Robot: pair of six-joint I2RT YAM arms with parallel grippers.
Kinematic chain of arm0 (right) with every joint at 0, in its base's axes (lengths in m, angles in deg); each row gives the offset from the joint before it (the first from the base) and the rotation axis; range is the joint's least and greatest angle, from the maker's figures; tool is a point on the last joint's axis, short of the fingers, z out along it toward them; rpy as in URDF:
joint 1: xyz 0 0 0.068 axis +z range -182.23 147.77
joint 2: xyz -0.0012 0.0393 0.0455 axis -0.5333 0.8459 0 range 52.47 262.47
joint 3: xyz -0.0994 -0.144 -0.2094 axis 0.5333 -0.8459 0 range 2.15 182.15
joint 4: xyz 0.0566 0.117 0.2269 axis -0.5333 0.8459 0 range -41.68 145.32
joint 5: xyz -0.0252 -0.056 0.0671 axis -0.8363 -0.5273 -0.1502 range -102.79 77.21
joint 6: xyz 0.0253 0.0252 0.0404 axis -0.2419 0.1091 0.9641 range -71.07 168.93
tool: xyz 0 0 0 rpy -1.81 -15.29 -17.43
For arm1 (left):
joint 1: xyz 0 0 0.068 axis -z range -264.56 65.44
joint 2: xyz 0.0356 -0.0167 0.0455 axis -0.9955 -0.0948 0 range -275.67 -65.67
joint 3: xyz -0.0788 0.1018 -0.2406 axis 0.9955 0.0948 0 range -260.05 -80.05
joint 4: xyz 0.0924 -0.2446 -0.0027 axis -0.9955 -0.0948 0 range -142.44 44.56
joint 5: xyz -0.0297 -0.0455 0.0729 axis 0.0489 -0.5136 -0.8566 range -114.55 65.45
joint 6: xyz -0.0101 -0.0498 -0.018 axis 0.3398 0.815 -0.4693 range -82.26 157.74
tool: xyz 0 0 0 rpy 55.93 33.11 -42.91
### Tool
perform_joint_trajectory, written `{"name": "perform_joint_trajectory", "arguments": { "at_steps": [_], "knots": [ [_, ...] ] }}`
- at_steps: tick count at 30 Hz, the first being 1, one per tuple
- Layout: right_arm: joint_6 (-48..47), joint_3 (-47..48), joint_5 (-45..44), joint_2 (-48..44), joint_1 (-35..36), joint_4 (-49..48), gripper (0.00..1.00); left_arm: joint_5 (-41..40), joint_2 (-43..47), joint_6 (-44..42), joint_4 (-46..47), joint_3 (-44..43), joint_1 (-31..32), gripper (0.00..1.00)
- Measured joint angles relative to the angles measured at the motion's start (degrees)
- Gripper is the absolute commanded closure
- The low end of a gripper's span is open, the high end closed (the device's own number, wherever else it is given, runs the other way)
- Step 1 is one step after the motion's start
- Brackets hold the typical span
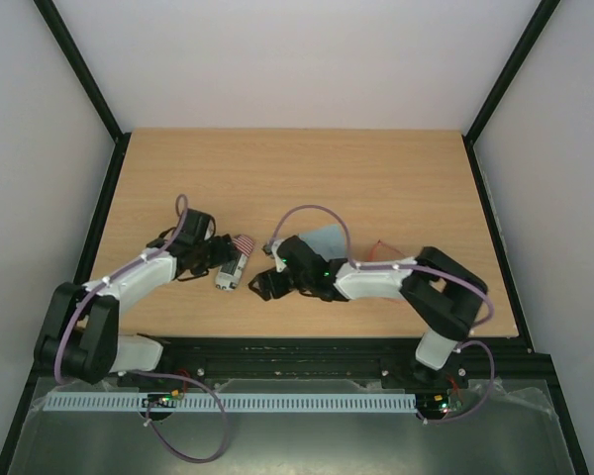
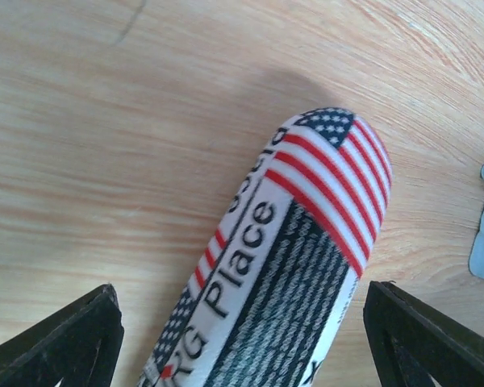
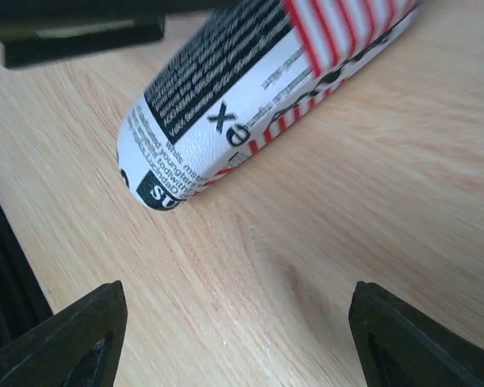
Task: Organize the sunglasses
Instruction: Move the sunglasses case at the center of the board.
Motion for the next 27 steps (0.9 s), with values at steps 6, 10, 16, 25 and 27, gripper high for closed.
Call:
{"name": "perform_joint_trajectory", "arguments": {
  "at_steps": [6,10,16,25,27],
  "knots": [
    [4.0,-7.5,-5.9,-11.5,-2.7,-3.1,0.21,-3.1,-6.5,-5.8,-2.7,-6.6,5.9,0.24],
    [6.4,-10.2,-8.3,-13.9,-5.7,-5.2,0.21,-5.4,-14.8,-9.8,-6.1,-16.0,10.3,0.24],
    [10.3,-13.9,-11.7,-15.8,-8.1,-5.7,0.2,-7.9,-22.0,-14.3,-7.0,-20.1,14.1,0.34],
    [10.0,-16.8,-16.5,-25.5,-9.9,-4.5,0.15,-7.9,-23.8,-21.3,-7.2,-22.8,19.1,0.27],
    [7.3,-16.3,-16.2,-26.0,-9.9,-3.6,0.12,-7.1,-23.8,-22.0,-7.3,-22.8,19.5,0.21]
  ]
}}
